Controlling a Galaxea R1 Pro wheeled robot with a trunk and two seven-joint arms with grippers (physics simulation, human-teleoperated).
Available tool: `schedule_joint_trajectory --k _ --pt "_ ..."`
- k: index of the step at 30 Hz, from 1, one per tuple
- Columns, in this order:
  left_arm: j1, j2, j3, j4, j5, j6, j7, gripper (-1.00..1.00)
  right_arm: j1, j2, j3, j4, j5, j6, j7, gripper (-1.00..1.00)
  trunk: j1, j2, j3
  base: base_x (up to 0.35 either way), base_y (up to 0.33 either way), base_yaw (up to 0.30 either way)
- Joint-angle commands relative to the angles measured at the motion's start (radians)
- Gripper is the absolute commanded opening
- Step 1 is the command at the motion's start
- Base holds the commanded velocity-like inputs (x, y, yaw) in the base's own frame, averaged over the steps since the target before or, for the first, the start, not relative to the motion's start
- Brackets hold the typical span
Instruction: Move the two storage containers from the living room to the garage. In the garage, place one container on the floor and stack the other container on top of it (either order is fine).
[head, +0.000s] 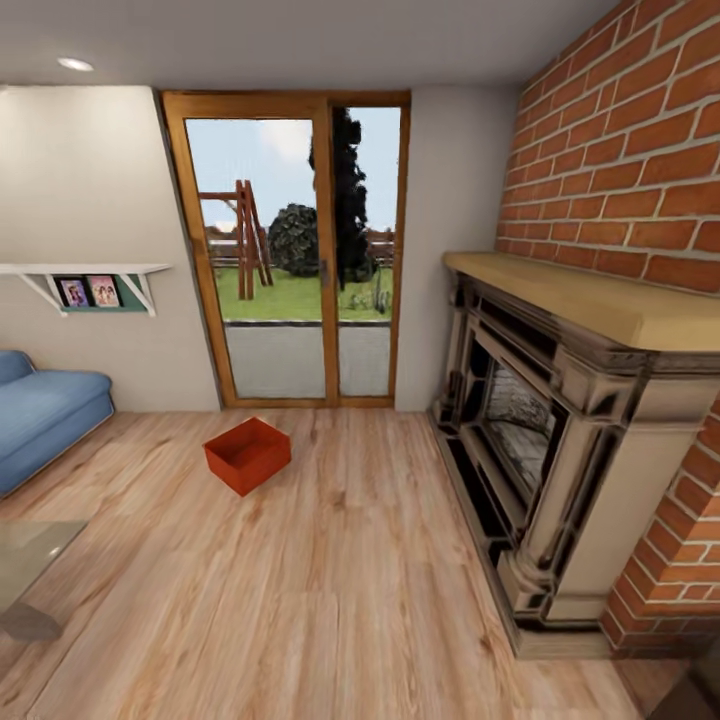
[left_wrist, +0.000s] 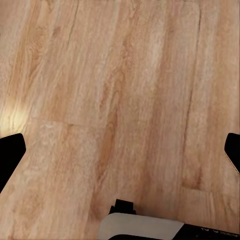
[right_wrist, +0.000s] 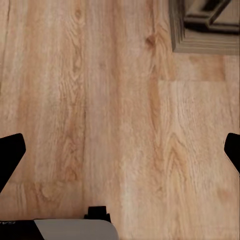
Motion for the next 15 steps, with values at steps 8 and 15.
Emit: schedule_joint_trajectory --k 8,15 --pt "-0.001 0.000 0.003 0.001 -0.001 -0.004 0.001 1.00 -0.001 0.000 0.002 0.001 0.003 -0.003 -0.005 1.00 0.001 -0.002 -0.002 0.323 -0.150 0.252" --pt "-0.001 0.000 0.003 0.002 -0.001 -0.004 0.001 1.00 -0.001 0.000 0.002 0.001 0.003 -0.003 -0.005 1.00 0.001 -0.002 -0.002 0.323 -0.074 0.252"
